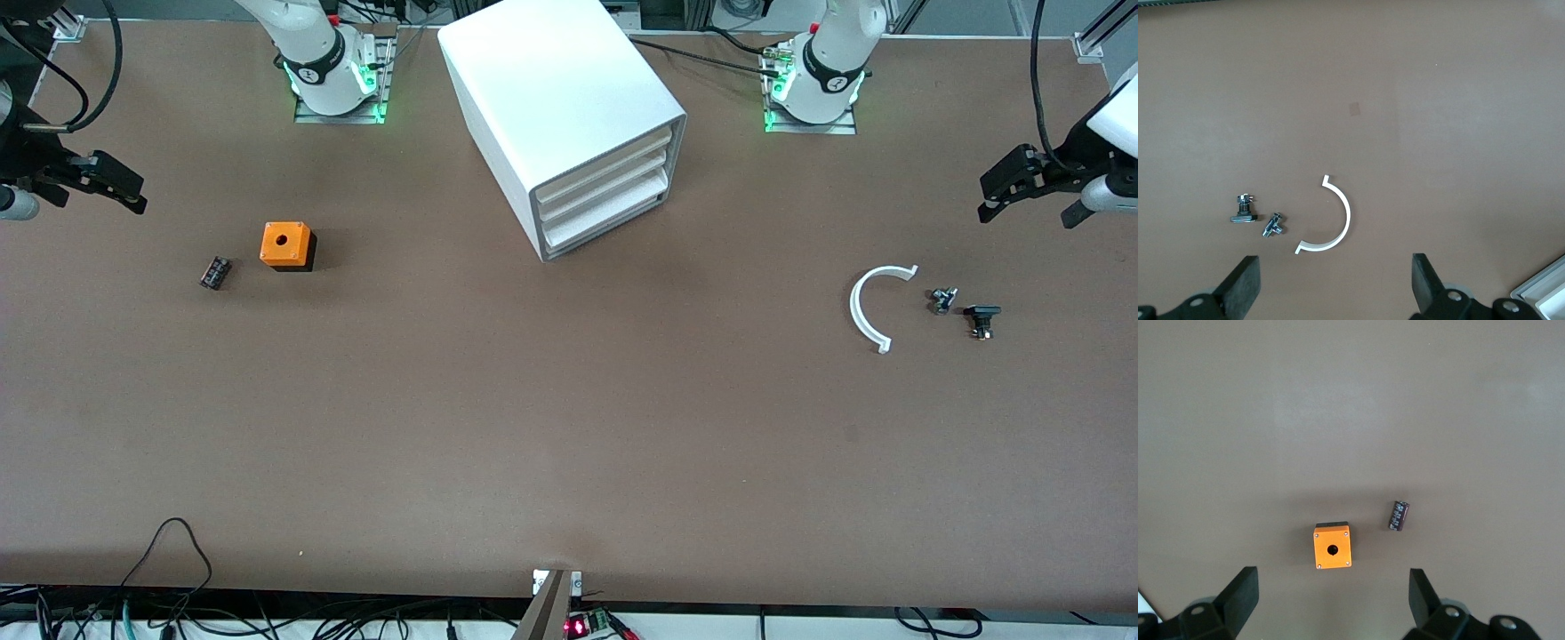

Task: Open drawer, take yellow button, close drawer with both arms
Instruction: 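Reach the left gripper toward the white cabinet's drawer handle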

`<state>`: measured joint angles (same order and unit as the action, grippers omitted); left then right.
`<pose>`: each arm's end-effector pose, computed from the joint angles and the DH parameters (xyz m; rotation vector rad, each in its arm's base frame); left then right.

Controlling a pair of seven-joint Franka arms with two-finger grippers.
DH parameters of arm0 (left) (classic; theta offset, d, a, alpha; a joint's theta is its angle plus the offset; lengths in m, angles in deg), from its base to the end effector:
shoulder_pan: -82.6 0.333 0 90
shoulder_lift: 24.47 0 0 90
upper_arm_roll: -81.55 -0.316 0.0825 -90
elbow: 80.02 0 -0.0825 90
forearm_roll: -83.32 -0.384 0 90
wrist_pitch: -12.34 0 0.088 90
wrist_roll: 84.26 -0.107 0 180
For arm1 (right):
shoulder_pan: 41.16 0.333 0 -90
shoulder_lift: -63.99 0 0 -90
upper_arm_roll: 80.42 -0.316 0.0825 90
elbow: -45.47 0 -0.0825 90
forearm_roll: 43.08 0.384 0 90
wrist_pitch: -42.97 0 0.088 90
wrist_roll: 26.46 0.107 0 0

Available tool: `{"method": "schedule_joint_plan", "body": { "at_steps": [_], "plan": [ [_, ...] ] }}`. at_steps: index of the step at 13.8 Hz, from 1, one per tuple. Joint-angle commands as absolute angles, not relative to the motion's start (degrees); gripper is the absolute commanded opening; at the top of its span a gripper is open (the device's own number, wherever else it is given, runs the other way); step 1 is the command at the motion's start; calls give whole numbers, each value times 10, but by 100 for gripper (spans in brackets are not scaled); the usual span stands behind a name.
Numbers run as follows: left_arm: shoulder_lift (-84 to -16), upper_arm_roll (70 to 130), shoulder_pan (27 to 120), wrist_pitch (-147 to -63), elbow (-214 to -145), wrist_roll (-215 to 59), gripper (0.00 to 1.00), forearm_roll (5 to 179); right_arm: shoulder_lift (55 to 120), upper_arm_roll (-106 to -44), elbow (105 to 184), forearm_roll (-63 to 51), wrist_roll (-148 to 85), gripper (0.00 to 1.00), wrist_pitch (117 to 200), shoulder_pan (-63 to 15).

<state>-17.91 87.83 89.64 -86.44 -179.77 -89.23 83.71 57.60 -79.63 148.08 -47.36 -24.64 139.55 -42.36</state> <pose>0.5321 0.0032 0.6191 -3.1253 0.1136 -0.1510 0.5256 -0.0258 0.5904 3.0676 -0.0891 0.0095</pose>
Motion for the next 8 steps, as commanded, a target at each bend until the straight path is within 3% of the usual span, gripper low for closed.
{"method": "schedule_joint_plan", "body": {
  "at_steps": [1, 5, 8],
  "plan": [
    [-225, 883, 890, -838, -1784, -904, 100, 832, 580, -797, 1465, -462, -253, 100, 1390, -423],
    [-284, 910, 884, -822, -1806, -905, 100, 838, 581, -795, 1465, -451, -253, 100, 1398, -423],
    [-328, 938, 885, -817, -1827, -904, 100, 961, 579, -795, 1466, -442, -254, 100, 1397, -423]
  ]
}}
